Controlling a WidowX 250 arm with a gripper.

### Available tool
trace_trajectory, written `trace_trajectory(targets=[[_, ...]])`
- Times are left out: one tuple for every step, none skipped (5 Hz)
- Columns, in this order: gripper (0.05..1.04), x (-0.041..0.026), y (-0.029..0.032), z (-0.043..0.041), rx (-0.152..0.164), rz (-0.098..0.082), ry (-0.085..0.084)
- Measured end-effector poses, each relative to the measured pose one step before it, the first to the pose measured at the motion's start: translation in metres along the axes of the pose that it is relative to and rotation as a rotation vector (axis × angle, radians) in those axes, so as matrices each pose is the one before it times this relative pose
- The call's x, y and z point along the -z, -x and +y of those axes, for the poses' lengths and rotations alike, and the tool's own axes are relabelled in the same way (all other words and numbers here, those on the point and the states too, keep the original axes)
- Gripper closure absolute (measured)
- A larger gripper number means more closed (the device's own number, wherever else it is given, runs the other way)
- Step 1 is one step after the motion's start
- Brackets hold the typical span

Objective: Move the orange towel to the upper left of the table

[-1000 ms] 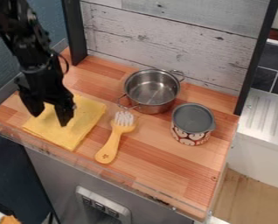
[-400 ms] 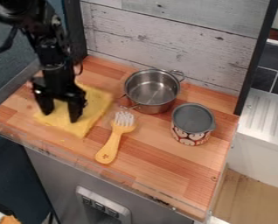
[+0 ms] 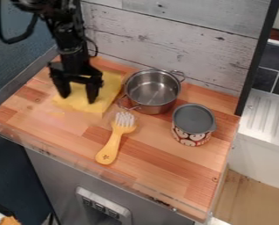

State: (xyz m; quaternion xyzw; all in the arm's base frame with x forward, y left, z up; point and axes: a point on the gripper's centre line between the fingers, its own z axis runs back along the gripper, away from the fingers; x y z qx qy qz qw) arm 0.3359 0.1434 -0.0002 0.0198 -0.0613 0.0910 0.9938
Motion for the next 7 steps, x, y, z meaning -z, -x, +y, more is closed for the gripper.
trace_trajectory(targets=[[0.084, 0.00182, -0.01493, -0.00471, 0.0037, -0.0086, -0.0042], [0.084, 0.00048, -0.00822, 0.00083, -0.0011, -0.0057, -0.003], [0.084, -0.00005, -0.00676, 0.00227, 0.0036, -0.0019, -0.0062], [0.084, -0.00709, -0.00774, -0.00165, 0.006, -0.0044, -0.0023], [0.084, -0.0038, 0.0003, -0.00188, 0.0112, 0.0135, 0.0109], [0.084, -0.02605, -0.00705, 0.00038, 0.0067, -0.0347, 0.0009], [0.084, -0.00624, 0.00362, 0.00002, 0.0052, 0.022, -0.0002]])
